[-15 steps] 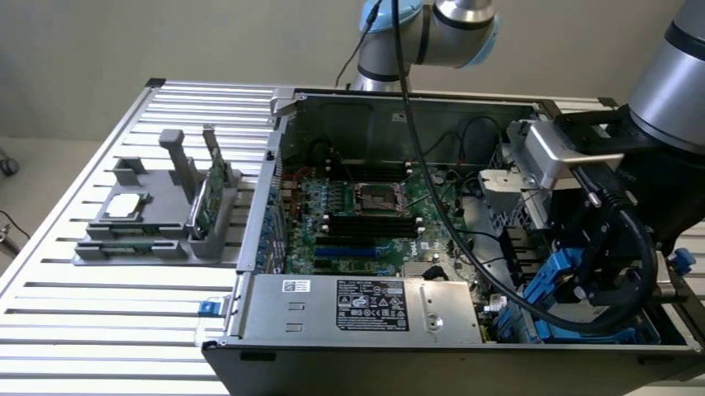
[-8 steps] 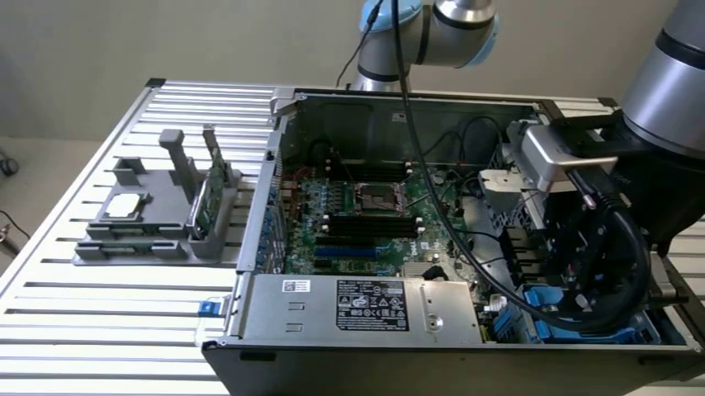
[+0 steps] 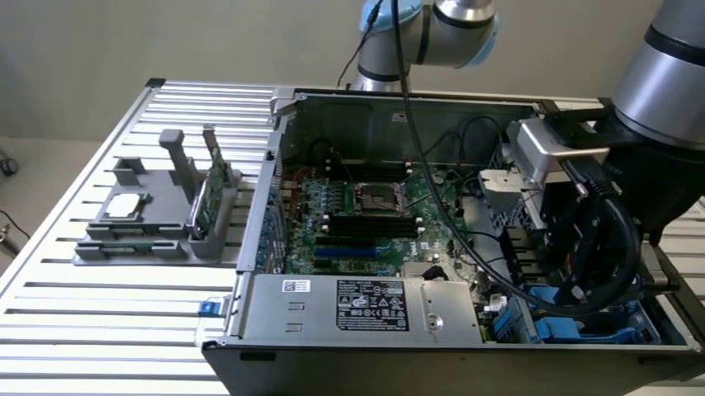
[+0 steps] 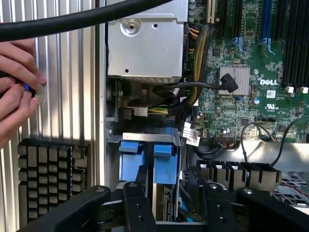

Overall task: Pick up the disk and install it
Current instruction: 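Insert the disk into the insertion slot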

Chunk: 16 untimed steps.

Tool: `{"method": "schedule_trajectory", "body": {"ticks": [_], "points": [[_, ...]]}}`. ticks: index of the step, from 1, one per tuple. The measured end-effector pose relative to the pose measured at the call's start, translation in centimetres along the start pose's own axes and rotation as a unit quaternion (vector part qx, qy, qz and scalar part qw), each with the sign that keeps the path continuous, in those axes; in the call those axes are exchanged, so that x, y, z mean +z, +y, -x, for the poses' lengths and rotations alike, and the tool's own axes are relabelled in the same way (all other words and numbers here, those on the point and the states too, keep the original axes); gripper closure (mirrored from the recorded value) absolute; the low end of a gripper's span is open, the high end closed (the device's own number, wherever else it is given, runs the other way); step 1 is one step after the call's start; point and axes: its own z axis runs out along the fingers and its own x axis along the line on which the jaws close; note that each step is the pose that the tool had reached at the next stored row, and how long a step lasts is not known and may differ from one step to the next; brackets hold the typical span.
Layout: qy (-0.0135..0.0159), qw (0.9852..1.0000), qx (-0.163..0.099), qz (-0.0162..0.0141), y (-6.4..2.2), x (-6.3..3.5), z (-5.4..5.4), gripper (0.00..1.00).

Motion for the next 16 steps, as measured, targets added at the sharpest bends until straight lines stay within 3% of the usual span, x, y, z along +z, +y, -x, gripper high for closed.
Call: {"method": "schedule_trajectory", "body": {"ticks": [6,10,12,13,16], "points": [[0.0000,1.0000,-0.003,-0.0002,-0.75,-0.02,0.2,0.55],[0.0004,1.0000,-0.004,-0.0003,-1.38,-0.01,0.2,0.74],[0.0017,1.0000,-0.005,-0.0003,-1.68,-0.01,0.3,0.86],[0.0027,1.0000,-0.005,-0.0003,-1.84,0.01,0.3,0.86],[0.0092,0.9999,-0.006,-0.0002,-2.14,0.12,0.3,0.89]]}}
